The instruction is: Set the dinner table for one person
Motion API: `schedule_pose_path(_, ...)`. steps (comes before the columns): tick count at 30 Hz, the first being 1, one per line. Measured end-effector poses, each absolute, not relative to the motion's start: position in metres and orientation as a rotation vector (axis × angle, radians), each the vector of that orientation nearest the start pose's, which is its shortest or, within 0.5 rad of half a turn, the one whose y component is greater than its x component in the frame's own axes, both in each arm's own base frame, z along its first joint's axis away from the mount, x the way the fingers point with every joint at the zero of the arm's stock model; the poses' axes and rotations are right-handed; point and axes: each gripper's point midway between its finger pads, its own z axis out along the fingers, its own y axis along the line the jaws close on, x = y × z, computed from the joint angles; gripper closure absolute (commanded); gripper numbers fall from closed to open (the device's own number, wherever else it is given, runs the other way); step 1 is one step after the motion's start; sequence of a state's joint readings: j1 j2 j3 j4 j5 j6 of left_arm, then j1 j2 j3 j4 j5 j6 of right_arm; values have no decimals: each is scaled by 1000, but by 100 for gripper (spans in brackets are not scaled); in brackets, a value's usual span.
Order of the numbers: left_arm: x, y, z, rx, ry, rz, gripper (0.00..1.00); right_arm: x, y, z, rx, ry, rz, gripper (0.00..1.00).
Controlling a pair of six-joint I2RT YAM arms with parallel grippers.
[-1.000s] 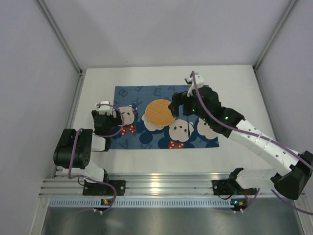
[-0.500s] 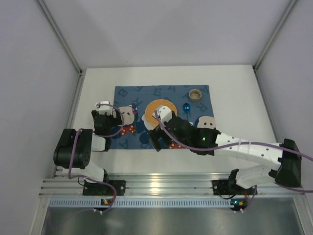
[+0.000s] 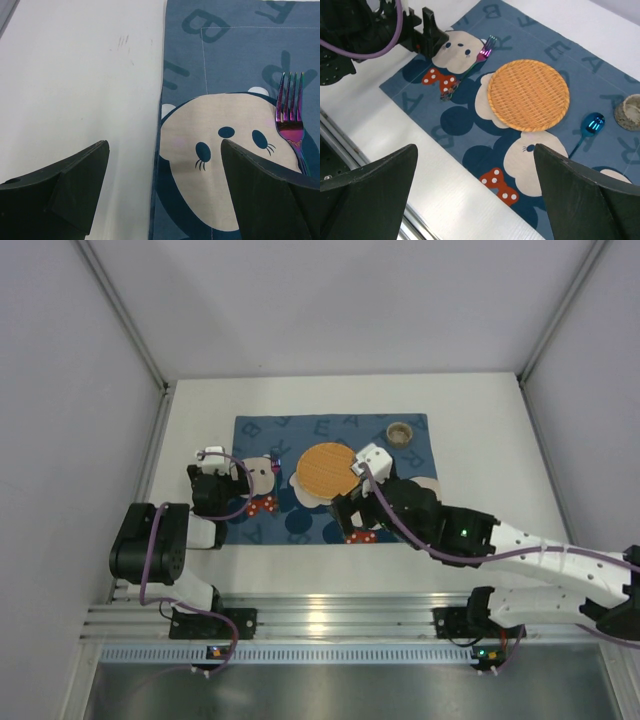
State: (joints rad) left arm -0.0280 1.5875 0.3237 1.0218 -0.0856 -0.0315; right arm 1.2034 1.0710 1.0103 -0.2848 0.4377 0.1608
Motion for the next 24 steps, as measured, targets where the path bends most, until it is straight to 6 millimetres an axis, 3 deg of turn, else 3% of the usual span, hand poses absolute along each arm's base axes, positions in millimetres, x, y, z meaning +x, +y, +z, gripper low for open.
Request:
schedule_pose_path(5, 388, 3, 62, -64, 1809, 35, 1, 188, 268, 274, -594, 1774, 487, 0)
schedule_pose_path(12, 388, 3, 63, -64, 1808, 35, 1, 201, 206, 252, -383, 1799, 296, 0)
schedule_pose_path(19, 388, 3, 63, -64, 1808, 35, 1, 215, 176, 254, -251, 1802, 203, 0)
schedule_pose_path(24, 388, 3, 63, -64, 1808, 35, 1, 251, 132, 247, -56, 1866, 111, 0)
